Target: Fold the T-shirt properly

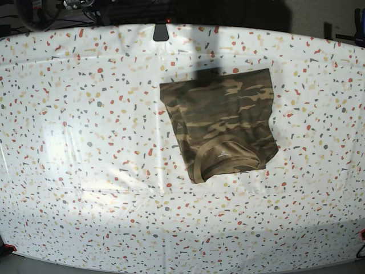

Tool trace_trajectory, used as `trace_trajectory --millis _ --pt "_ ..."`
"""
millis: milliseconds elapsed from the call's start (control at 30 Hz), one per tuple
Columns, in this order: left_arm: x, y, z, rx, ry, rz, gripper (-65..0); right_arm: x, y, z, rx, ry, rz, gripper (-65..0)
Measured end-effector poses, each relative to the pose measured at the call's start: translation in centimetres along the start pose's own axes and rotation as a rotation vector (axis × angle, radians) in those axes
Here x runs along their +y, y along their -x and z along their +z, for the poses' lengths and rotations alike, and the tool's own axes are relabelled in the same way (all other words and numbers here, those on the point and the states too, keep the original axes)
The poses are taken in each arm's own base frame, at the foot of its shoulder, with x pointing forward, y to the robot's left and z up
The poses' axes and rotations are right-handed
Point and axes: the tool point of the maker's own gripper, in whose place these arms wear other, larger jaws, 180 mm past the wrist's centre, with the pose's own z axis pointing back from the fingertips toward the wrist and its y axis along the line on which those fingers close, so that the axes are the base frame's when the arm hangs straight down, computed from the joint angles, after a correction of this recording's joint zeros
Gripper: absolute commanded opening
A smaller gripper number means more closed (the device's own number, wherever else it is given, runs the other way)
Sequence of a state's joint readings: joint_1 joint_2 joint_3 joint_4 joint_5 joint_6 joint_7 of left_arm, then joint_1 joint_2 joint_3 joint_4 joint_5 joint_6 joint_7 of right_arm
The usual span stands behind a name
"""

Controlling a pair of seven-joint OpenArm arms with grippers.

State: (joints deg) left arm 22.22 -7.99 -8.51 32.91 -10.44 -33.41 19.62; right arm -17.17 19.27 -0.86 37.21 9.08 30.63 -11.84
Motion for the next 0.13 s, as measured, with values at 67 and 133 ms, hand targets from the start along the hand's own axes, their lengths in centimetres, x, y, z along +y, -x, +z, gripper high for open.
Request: trace_trajectory --millis 67,133 --pt "-0.54 0.10 -0.26 0.001 0.009 0.002 -35.8 -0.08 -0.04 0.03 -0.001 0.001 0.000 -46.0" --pt "-1.11 0.17 -0.53 0.001 0.019 0.006 -35.8 -0.04 -0.18 0.01 -0.006 0.000 0.000 -46.0"
